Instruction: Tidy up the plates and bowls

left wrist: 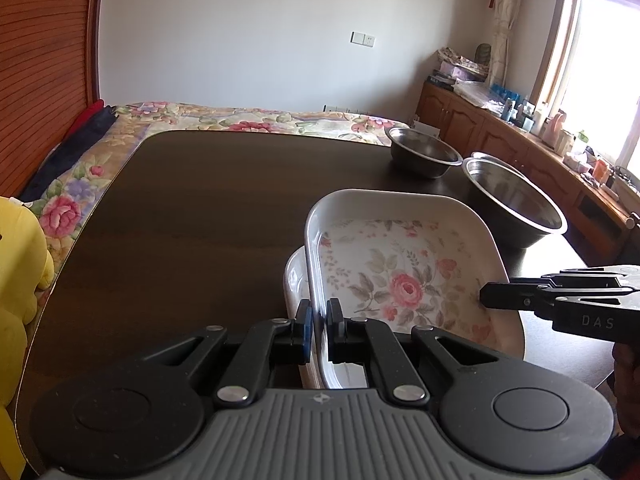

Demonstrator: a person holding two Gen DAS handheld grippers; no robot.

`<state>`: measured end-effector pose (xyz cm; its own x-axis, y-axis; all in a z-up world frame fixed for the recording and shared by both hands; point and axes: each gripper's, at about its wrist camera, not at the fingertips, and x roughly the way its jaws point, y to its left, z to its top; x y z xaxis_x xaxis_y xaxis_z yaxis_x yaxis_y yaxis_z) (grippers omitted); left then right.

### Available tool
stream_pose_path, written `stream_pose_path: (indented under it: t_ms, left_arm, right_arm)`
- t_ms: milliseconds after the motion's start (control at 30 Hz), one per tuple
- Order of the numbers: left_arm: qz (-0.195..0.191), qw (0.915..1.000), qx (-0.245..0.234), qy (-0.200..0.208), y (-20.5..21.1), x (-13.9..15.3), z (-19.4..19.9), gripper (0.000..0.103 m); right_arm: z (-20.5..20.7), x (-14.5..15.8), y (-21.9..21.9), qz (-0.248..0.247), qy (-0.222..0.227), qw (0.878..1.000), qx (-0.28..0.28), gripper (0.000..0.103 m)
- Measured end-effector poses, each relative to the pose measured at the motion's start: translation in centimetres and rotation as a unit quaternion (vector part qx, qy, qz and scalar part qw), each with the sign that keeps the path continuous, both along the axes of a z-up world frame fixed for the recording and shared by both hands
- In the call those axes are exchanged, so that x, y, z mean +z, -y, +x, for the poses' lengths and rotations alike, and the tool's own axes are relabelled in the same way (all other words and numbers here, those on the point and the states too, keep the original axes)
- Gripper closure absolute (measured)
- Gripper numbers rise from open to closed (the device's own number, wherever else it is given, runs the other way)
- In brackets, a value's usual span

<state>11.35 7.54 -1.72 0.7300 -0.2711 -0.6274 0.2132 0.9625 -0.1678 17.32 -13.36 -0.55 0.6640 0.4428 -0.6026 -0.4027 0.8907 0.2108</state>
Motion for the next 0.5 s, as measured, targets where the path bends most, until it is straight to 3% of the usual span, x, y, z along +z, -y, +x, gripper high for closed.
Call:
stream_pose_path:
  t_ms: [500]
  left_arm:
    - [0.003,0.9997,0.020,0.016,-0.51,0.51,-0.37,0.067]
  right_arm:
    - [0.21,-0.17,0.25,0.008,0.014,1.000,0.024,0.088]
